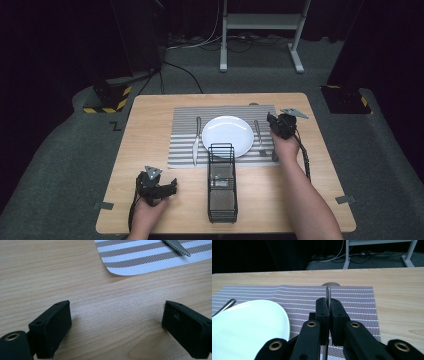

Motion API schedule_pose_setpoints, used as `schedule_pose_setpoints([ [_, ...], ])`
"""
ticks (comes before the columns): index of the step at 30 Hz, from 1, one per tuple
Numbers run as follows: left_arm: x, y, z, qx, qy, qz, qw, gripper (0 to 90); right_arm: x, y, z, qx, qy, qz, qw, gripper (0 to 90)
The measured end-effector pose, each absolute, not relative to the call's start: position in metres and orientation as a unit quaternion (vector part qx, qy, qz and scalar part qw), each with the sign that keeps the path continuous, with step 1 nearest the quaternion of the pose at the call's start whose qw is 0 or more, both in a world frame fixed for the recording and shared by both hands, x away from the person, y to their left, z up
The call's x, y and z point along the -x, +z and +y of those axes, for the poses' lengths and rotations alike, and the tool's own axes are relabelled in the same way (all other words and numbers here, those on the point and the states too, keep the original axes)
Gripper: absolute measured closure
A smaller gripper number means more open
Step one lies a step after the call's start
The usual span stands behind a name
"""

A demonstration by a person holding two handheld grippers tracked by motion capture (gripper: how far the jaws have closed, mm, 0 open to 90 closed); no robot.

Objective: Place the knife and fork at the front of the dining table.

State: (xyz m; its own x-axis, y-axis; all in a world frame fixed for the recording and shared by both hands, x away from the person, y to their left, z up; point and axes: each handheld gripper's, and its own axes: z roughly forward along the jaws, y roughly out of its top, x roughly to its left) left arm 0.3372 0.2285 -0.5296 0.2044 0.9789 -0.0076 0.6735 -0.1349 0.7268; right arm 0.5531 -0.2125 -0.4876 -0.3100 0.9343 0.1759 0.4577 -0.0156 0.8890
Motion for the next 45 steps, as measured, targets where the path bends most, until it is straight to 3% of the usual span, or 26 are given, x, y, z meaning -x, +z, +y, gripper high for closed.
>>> schedule_pose_setpoints([
  [21,-0.337,-0.530,0.229,-0.712,0.247,0.580,0.309,8.9,-0.569,-0.504,-0.229,-0.567,0.447,0.657,0.217,80.9],
  [45,-0.337,-0.530,0.229,-0.712,0.246,0.580,0.310,9.1,-0.574,-0.515,-0.228,-0.575,0.409,0.671,0.228,77.3],
])
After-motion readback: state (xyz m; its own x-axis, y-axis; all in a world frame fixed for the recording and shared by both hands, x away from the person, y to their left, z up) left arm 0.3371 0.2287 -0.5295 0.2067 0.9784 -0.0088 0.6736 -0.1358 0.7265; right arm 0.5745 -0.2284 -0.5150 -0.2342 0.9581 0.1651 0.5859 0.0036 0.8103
